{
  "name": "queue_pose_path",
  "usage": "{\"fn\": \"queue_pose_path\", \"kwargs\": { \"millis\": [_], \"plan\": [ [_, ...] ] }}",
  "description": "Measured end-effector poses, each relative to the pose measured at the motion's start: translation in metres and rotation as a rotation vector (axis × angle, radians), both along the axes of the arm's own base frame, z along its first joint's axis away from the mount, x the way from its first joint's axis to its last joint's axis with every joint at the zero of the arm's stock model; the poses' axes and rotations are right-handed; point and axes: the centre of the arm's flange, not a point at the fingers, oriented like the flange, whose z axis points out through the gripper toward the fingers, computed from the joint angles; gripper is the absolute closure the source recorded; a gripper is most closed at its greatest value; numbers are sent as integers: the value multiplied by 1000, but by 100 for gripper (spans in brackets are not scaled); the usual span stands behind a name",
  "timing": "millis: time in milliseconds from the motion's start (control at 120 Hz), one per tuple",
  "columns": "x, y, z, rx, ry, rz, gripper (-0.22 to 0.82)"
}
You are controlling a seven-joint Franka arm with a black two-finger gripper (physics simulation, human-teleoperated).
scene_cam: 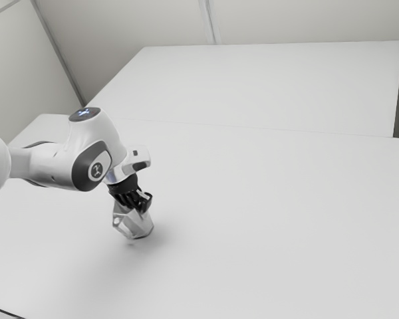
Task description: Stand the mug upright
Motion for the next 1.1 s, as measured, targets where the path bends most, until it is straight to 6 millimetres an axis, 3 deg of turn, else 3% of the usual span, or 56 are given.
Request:
{"fn": "queue_pose_path", "kwargs": {
  "millis": [267, 425, 675, 1100],
  "plan": [
    [1, -5, 8, -14, -20, 1, 26],
    [18, -11, 44, -23, -55, -3, 13],
    [53, -17, 124, -31, -10, 3, 4],
    [88, -24, 209, -34, 66, 5, 1]
  ]
}}
